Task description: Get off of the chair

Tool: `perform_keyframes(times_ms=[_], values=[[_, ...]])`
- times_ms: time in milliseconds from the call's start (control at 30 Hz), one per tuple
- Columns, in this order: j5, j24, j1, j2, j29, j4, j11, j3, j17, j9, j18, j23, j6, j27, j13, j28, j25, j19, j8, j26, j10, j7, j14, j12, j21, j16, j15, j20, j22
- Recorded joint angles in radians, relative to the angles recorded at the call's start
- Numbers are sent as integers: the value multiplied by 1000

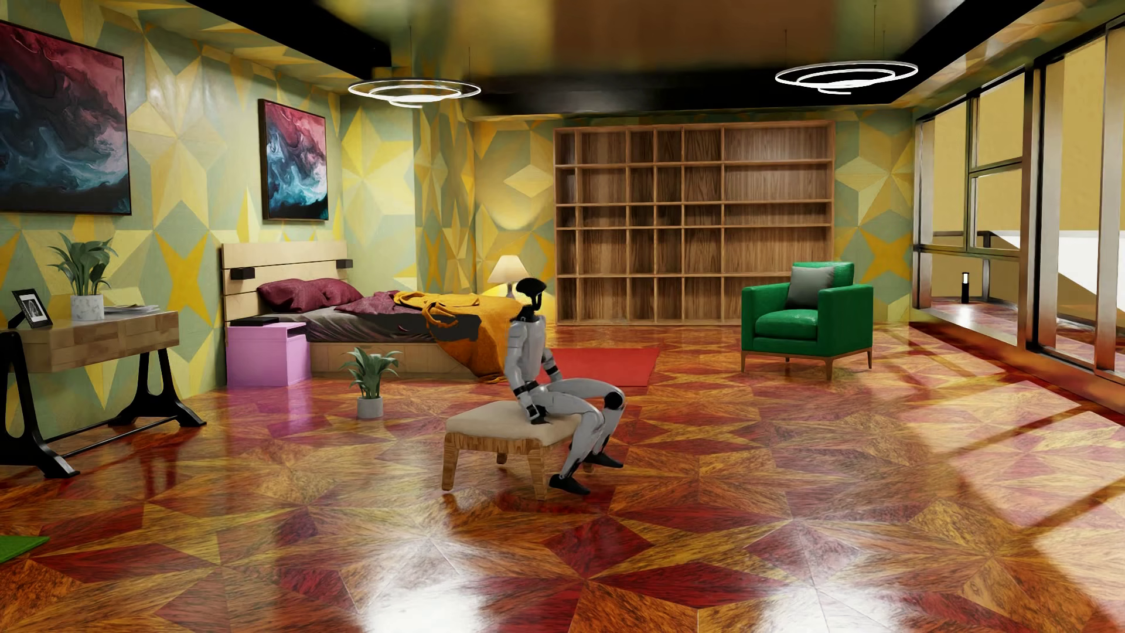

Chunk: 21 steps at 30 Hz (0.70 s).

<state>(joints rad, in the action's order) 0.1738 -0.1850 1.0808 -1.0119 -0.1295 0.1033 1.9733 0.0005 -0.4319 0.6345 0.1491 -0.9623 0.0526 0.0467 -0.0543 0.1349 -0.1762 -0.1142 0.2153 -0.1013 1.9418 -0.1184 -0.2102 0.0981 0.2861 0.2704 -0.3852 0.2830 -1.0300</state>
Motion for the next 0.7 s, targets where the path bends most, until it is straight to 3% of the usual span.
perform_keyframes(times_ms=[100,167,200,267,333,367,433,467,500,533,600,667,700], values=[[-12,57,86,-87,-7,13,13,-2,-68,17,16,276,-2,10,91,-30,43,-8,16,-3,16,-13,-16,-30,-92,48,-6,-57,173],[-27,142,152,-155,67,29,26,-4,-127,22,34,550,-8,25,173,-133,58,-9,28,-13,33,-25,-27,-86,-149,94,-6,-126,389],[-35,183,186,-193,148,40,32,-6,-158,26,45,686,-13,33,198,-215,67,-11,34,-32,41,-30,-32,-111,-161,118,3,-163,520],[-42,217,252,-264,371,57,45,-7,-230,43,68,917,-25,59,209,-402,20,-19,46,-96,56,-44,-42,-130,-163,175,15,-213,805],[-46,199,315,-332,570,62,55,-5,-330,76,87,1084,-40,107,136,-548,-25,-25,54,-174,63,-53,-52,-78,-115,275,8,-216,1060],[-50,167,348,-366,601,67,57,-6,-390,95,98,1142,-50,136,50,-553,-58,-28,57,-200,65,-59,-57,-33,-55,341,4,-202,1163],[-50,132,409,-427,540,70,55,-11,-514,142,112,1211,-64,177,-222,-412,-98,-39,58,-217,62,-69,-66,100,152,511,-6,-133,1307],[-54,147,438,-457,490,78,54,-13,-571,163,117,1230,-71,191,-405,-309,-94,-45,58,-213,62,-75,-72,190,316,606,-9,-65,1355],[-57,168,461,-480,452,83,50,-14,-616,187,121,1239,-74,206,-622,-264,-80,-50,55,-225,61,-80,-82,307,520,694,-15,44,1380],[-55,197,485,-503,412,78,48,-15,-644,204,120,1242,-73,229,-848,-289,-69,-57,54,-250,59,-81,-90,438,734,762,-23,175,1386],[-56,250,514,-530,498,74,32,-13,-654,250,112,1252,-71,257,-1226,-330,-28,-59,51,-273,43,-76,-105,741,1087,842,-38,419,1373],[-63,271,517,-532,578,67,-1,-13,-627,283,112,1253,-68,271,-1399,-402,-10,-53,48,-304,9,-69,-123,998,1246,850,-49,652,1358],[-69,270,515,-528,590,55,-29,-13,-612,288,103,1244,-68,272,-1411,-401,-17,-46,43,-305,-20,-64,-123,1055,1258,845,-49,711,1358]])
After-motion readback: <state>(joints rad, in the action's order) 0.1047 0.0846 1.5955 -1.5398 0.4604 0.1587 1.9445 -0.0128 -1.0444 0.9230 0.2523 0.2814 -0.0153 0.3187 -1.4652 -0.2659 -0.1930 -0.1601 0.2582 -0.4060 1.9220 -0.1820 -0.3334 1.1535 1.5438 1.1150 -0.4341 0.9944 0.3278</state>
